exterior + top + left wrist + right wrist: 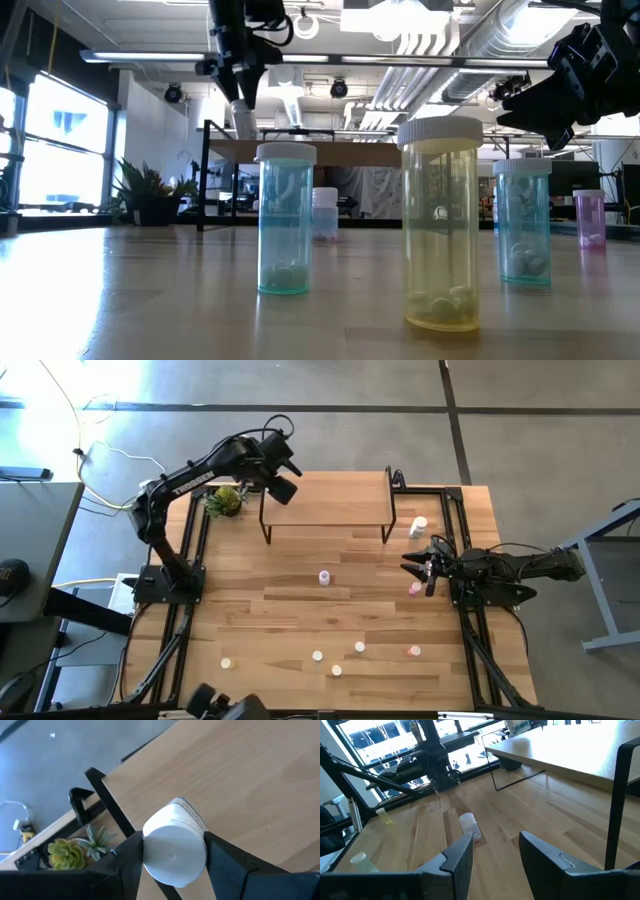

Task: Pick and place medicine bottles onto shelf by color
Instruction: Put the left white pill bottle on the shelf

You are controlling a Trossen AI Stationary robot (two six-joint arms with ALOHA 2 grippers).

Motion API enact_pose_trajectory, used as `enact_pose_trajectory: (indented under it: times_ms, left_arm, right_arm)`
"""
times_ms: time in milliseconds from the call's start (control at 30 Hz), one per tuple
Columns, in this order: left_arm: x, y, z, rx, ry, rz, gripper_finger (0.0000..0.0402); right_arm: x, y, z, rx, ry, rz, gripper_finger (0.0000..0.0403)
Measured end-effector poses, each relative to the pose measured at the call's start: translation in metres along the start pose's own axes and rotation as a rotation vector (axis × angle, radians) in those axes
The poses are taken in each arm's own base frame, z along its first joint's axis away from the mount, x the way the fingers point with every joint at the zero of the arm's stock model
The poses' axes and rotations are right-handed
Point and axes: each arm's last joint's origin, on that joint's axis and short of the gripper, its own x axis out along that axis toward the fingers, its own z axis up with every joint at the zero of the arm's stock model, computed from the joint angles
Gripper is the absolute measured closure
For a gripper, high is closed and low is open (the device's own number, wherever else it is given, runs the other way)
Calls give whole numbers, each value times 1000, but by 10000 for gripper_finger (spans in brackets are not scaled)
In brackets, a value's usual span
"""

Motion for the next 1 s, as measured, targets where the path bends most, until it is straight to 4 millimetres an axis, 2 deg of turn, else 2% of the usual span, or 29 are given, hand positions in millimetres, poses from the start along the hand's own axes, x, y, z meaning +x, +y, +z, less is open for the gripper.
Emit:
enact_pose_trajectory:
  times_ms: [300,600,867,1000]
  left_arm:
    - [4,-3,1,-14,25,-43,228]
    - [3,-6,0,-37,38,-83,184]
    - [3,-6,0,-46,37,-81,164]
    - [3,-6,-1,-46,43,-100,163]
  right_arm:
    - [0,0,0,0,0,0,251]
    - [0,0,0,0,0,0,251]
    - [0,0,0,1,0,0,251]
    - [0,0,0,99,0,0,251]
